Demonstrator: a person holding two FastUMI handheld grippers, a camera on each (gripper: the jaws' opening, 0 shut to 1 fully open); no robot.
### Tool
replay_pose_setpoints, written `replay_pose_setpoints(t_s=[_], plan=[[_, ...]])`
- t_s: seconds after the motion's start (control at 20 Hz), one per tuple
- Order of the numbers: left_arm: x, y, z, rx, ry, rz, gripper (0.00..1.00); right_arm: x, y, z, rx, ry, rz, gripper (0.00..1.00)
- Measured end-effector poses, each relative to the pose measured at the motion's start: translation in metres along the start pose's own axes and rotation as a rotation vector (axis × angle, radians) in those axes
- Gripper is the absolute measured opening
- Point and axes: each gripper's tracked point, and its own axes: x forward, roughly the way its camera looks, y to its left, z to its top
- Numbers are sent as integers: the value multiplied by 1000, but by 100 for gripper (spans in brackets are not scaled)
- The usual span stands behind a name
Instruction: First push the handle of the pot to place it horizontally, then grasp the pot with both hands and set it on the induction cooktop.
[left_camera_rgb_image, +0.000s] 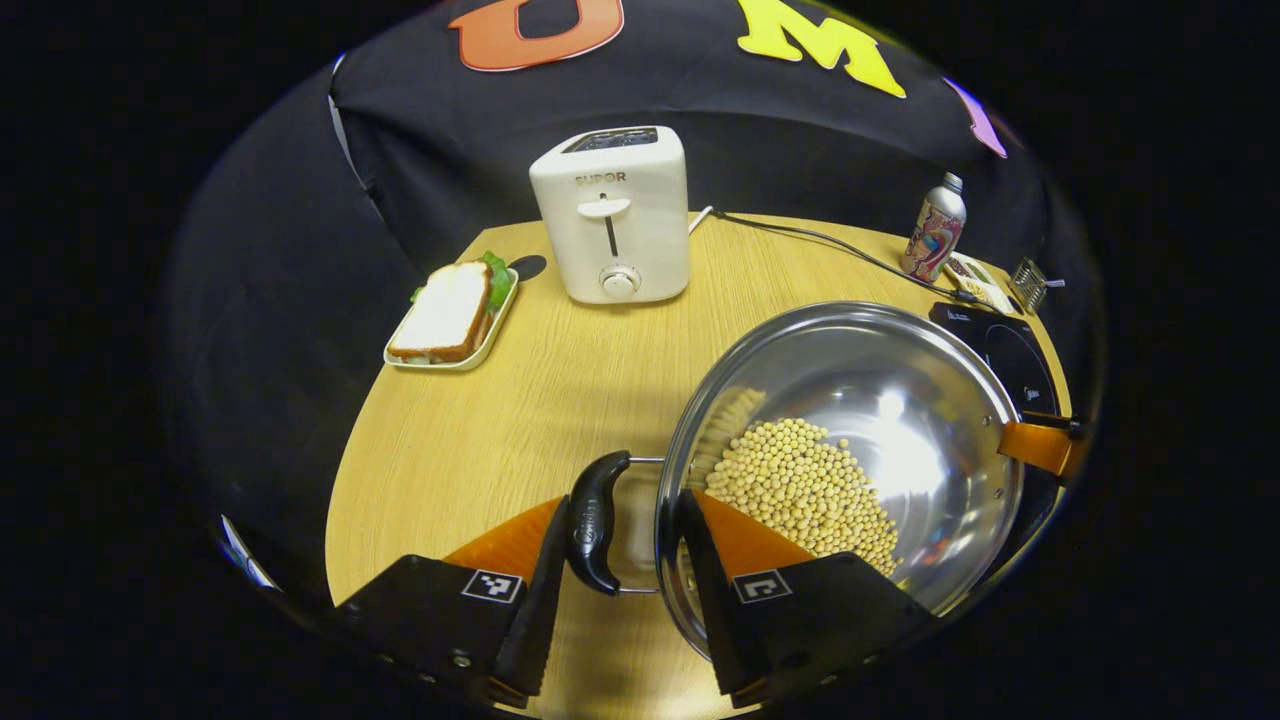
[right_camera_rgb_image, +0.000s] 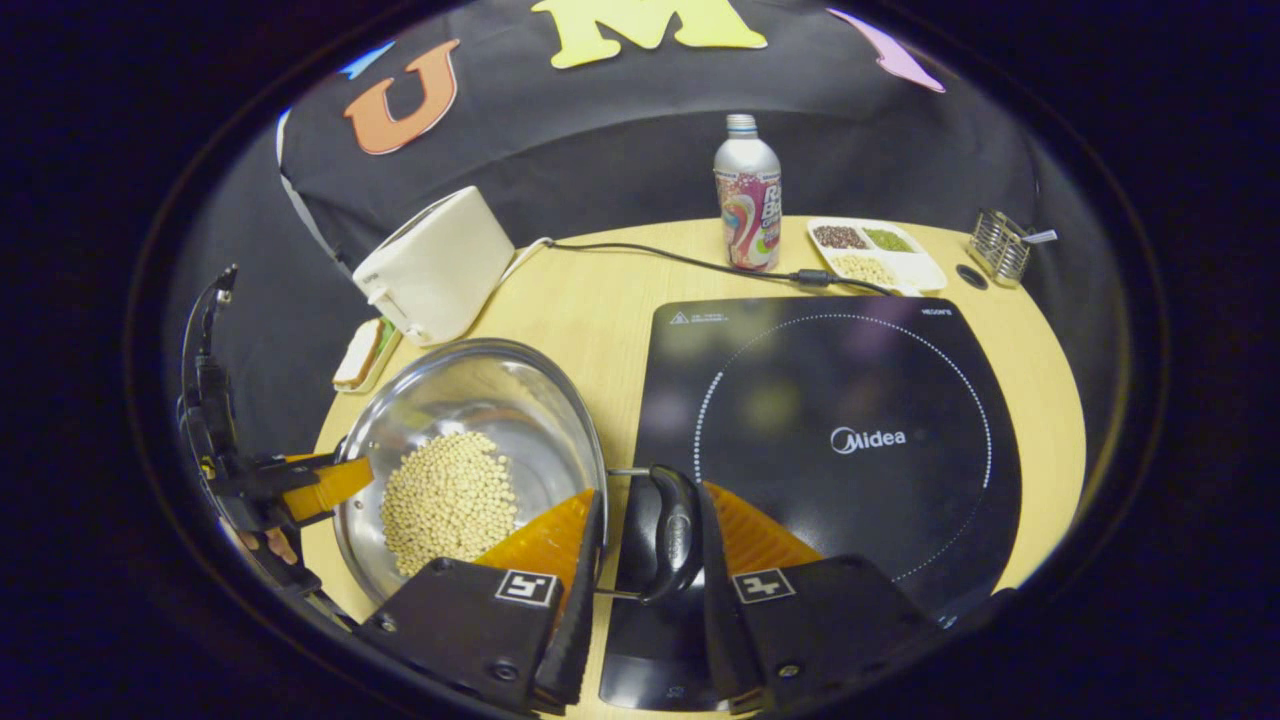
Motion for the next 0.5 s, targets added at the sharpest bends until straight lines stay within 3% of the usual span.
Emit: replay_pose_setpoints(t_s=[0.35,0.4,0.45,0.5], plan=[[-39,0,14,-38,-26,-5,61,-40,8,22,-15,-25,59,45],[-47,-2,19,-39,-32,-5,51,-47,6,27,-13,-34,62,45],[-53,-6,23,-35,-43,-7,72,-55,4,32,-14,-43,68,45],[-60,-10,30,-36,-51,-11,61,-63,2,38,-7,-55,75,45]])
